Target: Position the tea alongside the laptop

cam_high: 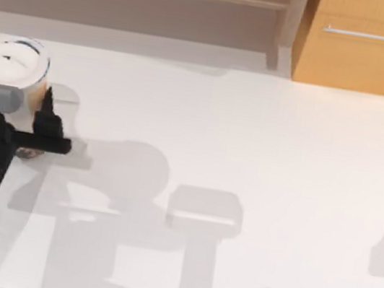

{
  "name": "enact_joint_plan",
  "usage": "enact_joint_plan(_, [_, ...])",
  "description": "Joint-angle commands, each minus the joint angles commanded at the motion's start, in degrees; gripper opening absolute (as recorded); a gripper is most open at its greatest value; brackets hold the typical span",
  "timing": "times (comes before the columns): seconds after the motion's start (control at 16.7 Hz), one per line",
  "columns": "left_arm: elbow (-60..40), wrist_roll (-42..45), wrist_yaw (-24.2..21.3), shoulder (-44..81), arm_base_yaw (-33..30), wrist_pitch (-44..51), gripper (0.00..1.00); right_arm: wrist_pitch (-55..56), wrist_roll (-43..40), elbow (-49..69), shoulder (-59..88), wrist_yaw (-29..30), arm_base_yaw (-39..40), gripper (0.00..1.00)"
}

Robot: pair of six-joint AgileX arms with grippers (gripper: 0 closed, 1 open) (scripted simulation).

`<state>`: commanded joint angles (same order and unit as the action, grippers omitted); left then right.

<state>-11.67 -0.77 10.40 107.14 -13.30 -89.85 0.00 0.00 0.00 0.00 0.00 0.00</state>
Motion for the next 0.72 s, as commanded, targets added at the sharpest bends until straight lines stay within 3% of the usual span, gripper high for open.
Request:
enact_joint_plan(0.36, [0.0,0.0,0.0,0.0,0.0,0.0,0.98,0.0,0.0,0.0,0.0,0.0,0.0,1.0])
enact_joint_plan(0.72, [0.0,0.0,0.0,0.0,0.0,0.0,1.0,0.0,0.0,0.0,0.0,0.0,0.0,1.0])
